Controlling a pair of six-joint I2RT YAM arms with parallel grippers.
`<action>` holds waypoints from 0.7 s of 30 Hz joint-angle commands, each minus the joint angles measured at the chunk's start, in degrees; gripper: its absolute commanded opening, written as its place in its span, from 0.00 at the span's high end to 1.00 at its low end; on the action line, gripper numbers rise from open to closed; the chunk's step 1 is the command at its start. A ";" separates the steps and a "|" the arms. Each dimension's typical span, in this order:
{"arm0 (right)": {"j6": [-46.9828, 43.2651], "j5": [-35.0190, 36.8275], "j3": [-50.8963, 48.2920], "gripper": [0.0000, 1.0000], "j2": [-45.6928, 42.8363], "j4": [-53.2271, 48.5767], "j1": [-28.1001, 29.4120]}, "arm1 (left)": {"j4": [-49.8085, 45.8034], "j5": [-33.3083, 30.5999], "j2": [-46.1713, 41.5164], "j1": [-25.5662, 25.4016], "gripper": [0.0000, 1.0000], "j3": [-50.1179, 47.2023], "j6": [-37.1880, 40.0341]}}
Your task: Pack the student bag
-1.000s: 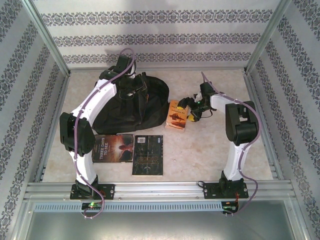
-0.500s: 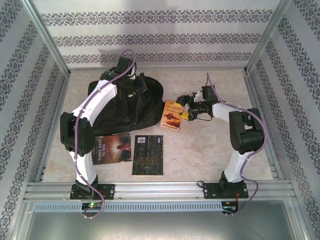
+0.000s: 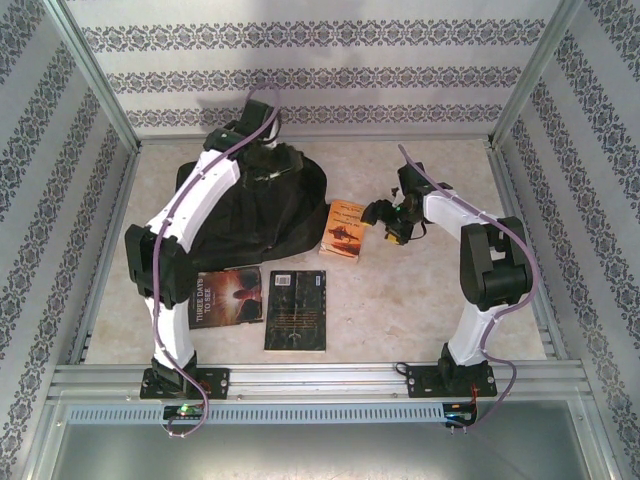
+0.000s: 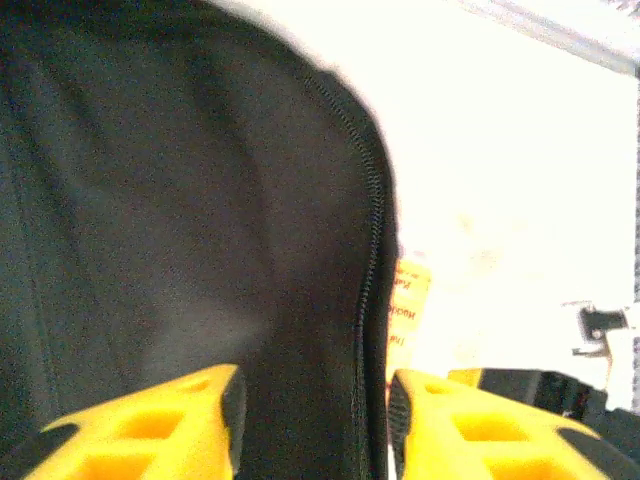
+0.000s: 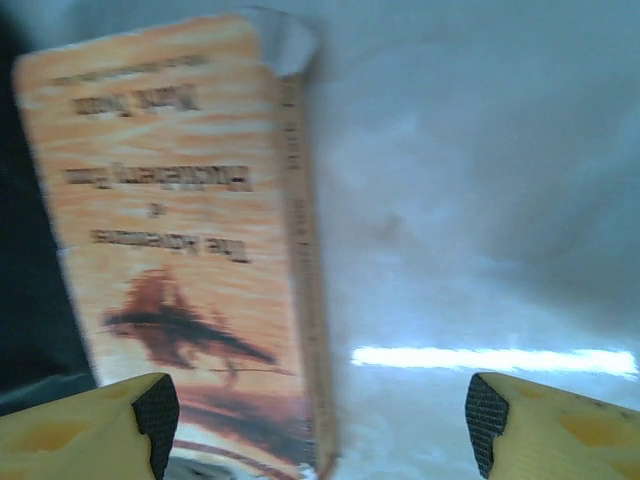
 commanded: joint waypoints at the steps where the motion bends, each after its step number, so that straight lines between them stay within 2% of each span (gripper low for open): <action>1: -0.56 8.63 1.21 0.24 -1.92 -6.06 -0.99 | -6.13 -3.83 1.37 -6.43 0.43 5.22 5.74; 3: 1.39 9.64 0.60 0.24 -3.26 -6.46 -2.21 | -8.19 -0.59 4.58 -9.14 0.40 8.38 5.74; 6: 4.56 9.17 -1.99 0.26 -6.41 -5.16 -3.70 | -6.08 6.86 8.21 -13.14 0.39 8.20 4.50; 10: 6.67 7.73 -5.05 0.26 -9.54 -3.96 -3.91 | -5.46 8.07 12.71 -16.24 0.37 7.16 3.13; 12: 7.48 5.56 -6.54 0.26 -10.00 -2.65 -3.37 | -6.09 6.73 14.62 -16.37 0.36 6.91 2.35; 16: 7.49 2.28 -7.40 0.26 -8.55 -0.76 -0.44 | -6.74 -0.49 16.43 -15.67 0.31 4.69 1.71; 21: 7.36 -1.55 -6.79 0.26 -6.03 1.24 1.22 | -5.23 -2.01 18.43 -11.88 0.30 1.53 0.93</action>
